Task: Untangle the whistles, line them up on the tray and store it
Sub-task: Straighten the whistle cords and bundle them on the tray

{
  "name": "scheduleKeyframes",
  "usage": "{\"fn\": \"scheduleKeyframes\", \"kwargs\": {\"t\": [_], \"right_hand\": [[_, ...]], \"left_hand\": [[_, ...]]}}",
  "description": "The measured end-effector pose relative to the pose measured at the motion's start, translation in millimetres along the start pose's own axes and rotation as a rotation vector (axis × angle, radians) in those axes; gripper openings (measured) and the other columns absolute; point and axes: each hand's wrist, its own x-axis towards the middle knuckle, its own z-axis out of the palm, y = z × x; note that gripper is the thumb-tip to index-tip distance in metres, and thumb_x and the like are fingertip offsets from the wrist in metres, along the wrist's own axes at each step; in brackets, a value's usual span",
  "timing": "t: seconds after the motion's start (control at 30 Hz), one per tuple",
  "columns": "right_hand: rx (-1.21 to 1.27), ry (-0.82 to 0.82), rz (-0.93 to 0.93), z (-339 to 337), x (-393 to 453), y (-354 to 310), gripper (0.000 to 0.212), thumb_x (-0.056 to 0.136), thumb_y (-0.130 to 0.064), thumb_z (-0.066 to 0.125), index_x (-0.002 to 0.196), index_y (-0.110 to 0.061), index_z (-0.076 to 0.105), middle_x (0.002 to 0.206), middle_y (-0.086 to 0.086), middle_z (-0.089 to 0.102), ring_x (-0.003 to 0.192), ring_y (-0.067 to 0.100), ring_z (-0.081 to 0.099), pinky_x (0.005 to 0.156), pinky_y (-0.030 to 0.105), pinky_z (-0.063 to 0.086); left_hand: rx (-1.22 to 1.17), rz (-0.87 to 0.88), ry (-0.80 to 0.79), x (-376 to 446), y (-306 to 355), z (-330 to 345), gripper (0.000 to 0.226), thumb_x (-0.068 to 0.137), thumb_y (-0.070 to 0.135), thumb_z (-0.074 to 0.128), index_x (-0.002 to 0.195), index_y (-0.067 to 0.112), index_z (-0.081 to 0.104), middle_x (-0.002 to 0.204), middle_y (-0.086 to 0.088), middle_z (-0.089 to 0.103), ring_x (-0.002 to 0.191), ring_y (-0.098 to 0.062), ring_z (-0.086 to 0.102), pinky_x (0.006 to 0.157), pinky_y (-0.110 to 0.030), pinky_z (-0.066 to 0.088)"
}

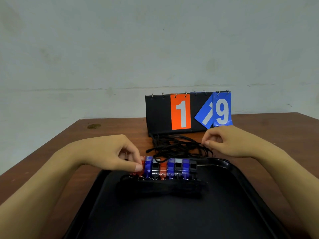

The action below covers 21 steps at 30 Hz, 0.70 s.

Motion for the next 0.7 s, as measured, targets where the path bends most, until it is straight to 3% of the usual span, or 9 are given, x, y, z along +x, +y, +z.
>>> {"fn": "scheduleKeyframes", "kwargs": {"t": [0.13, 0.3, 0.4, 0.47, 0.53, 0.7], "right_hand": [[-0.064, 0.000, 0.053, 4, 5, 13, 0.007, 0.097, -0.031, 0.064, 0.097, -0.038, 0.067, 0.091, -0.016, 0.068, 0.085, 0.001, 0.063, 0.072, 0.014, 0.047], [-0.100, 0.018, 0.101, 11, 7, 20, 0.005, 0.096, -0.034, 0.067, 0.100, -0.033, 0.066, 0.089, -0.015, 0.065, 0.081, 0.001, 0.061, 0.064, 0.013, 0.043], [-0.076, 0.080, 0.107, 17, 12, 20, 0.005, 0.096, -0.034, 0.066, 0.092, -0.036, 0.064, 0.091, -0.016, 0.066, 0.086, 0.003, 0.063, 0.072, 0.017, 0.051], [-0.053, 0.105, 0.128, 23, 17, 21, 0.010, 0.096, -0.031, 0.065, 0.090, -0.038, 0.063, 0.093, -0.016, 0.068, 0.088, 0.003, 0.063, 0.079, 0.026, 0.057], [-0.004, 0.081, 0.151, 28, 21, 21, 0.010, 0.096, -0.027, 0.065, 0.094, -0.037, 0.065, 0.095, -0.014, 0.068, 0.088, 0.003, 0.063, 0.076, 0.022, 0.053], [0.079, 0.026, 0.153, 36, 24, 18, 0.011, 0.096, -0.025, 0.065, 0.103, -0.031, 0.059, 0.092, -0.010, 0.069, 0.083, 0.004, 0.064, 0.067, 0.015, 0.044]], "left_hand": [[-0.037, 0.029, 0.096, 2, 4, 3, 0.018, 0.099, 0.037, 0.067, 0.086, 0.032, 0.078, 0.074, 0.007, 0.073, 0.059, -0.003, 0.052, 0.059, -0.020, 0.042], [-0.032, 0.014, 0.175, 7, 1, 7, 0.019, 0.100, 0.036, 0.063, 0.089, 0.031, 0.078, 0.076, 0.002, 0.075, 0.062, -0.012, 0.058, 0.063, -0.028, 0.046], [-0.025, 0.010, 0.214, 10, -1, 9, 0.019, 0.100, 0.037, 0.062, 0.090, 0.034, 0.078, 0.076, 0.003, 0.075, 0.066, -0.023, 0.063, 0.063, -0.027, 0.046], [-0.016, 0.015, 0.242, 12, -1, 11, 0.019, 0.100, 0.037, 0.061, 0.091, 0.034, 0.078, 0.075, 0.005, 0.075, 0.066, -0.022, 0.063, 0.062, -0.025, 0.046], [-0.009, 0.022, 0.259, 14, -1, 12, 0.020, 0.101, 0.037, 0.061, 0.092, 0.033, 0.078, 0.073, 0.006, 0.074, 0.063, -0.016, 0.062, 0.061, -0.023, 0.046], [-0.004, 0.017, 0.263, 16, -2, 14, 0.019, 0.101, 0.036, 0.061, 0.093, 0.033, 0.078, 0.073, 0.006, 0.075, 0.072, -0.025, 0.065, 0.063, -0.025, 0.048]]}}
